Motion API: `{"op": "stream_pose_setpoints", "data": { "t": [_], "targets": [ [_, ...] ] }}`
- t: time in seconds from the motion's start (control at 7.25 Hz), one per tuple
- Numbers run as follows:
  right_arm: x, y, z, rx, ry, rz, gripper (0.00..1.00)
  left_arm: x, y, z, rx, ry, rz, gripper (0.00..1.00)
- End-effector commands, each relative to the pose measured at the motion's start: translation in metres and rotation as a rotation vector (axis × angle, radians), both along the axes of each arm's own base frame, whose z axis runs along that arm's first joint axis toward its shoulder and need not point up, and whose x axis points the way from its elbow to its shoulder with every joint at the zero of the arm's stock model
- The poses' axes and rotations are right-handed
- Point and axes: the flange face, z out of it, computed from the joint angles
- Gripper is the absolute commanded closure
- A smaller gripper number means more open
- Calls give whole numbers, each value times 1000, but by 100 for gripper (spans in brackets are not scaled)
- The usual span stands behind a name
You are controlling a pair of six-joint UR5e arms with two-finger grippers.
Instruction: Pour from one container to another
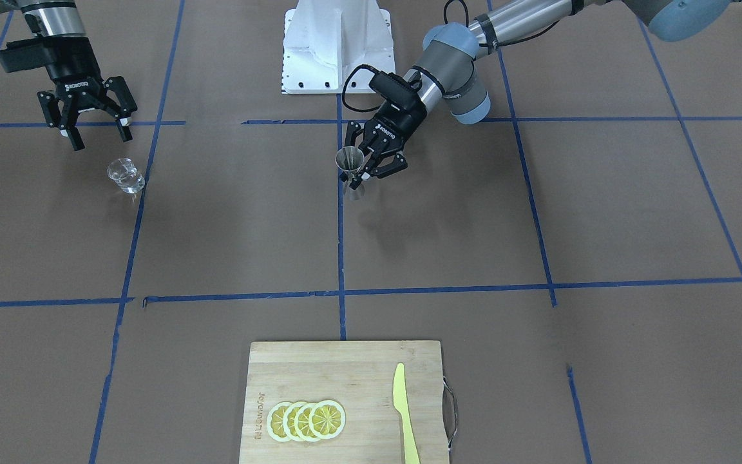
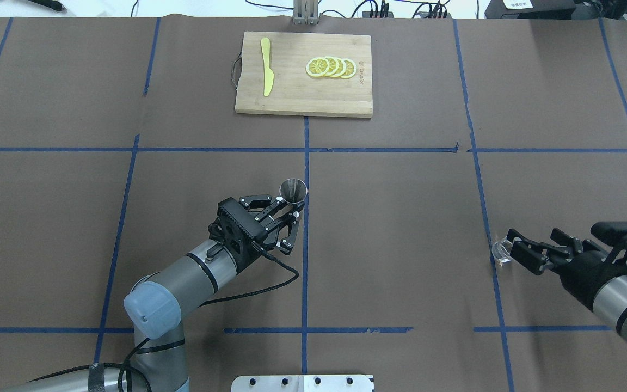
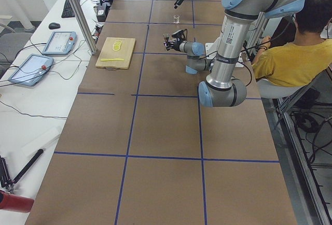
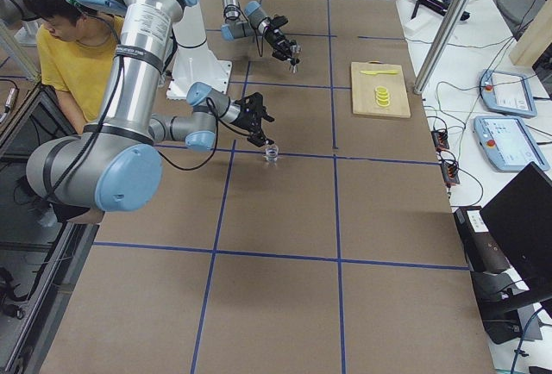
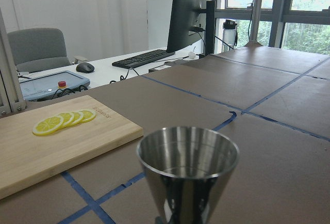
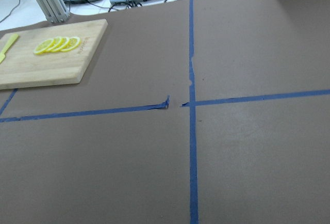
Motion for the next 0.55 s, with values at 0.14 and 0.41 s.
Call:
{"op": "stream_pose_setpoints", "data": {
  "t": [0.14,0.41],
  "targets": [
    [-39,52,31,197,110,144,0,0,0,0,-2,0,0,100],
    [-62,54,63,228,126,187,2,0,0,0,-1,1,0,100]
  ]
}}
